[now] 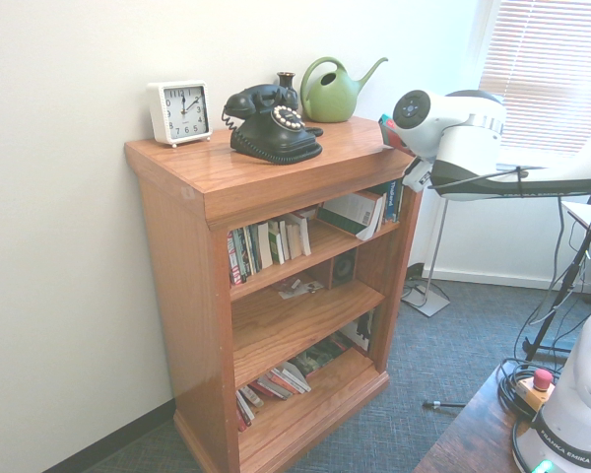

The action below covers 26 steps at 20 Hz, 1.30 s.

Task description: Shelf the books

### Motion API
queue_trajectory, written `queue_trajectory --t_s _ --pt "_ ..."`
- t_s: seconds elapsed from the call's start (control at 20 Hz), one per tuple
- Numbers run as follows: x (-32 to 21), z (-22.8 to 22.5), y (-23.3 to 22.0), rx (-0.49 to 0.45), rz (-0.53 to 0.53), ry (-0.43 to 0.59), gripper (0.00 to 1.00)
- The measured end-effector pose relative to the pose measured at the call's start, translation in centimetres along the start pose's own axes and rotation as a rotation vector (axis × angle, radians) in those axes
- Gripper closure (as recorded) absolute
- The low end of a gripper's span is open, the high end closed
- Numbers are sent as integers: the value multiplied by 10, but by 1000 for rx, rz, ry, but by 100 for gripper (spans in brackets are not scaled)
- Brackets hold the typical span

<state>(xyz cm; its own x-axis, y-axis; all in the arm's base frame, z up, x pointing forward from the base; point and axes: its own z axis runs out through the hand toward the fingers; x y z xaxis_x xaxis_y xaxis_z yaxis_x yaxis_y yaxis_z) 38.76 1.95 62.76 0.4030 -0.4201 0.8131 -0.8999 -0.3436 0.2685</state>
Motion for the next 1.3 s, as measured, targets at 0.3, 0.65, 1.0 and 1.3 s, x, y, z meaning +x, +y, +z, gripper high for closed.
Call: queue_trajectory --t_s 0.3,0.65,1.0,1.3 --pt "-41 20 34 131 20 -90 100" --pt "-87 55 24 262 9 -190 100" --pt "-119 75 6 341 -24 -266 100" --pt "-137 94 -23 391 -67 -314 100"
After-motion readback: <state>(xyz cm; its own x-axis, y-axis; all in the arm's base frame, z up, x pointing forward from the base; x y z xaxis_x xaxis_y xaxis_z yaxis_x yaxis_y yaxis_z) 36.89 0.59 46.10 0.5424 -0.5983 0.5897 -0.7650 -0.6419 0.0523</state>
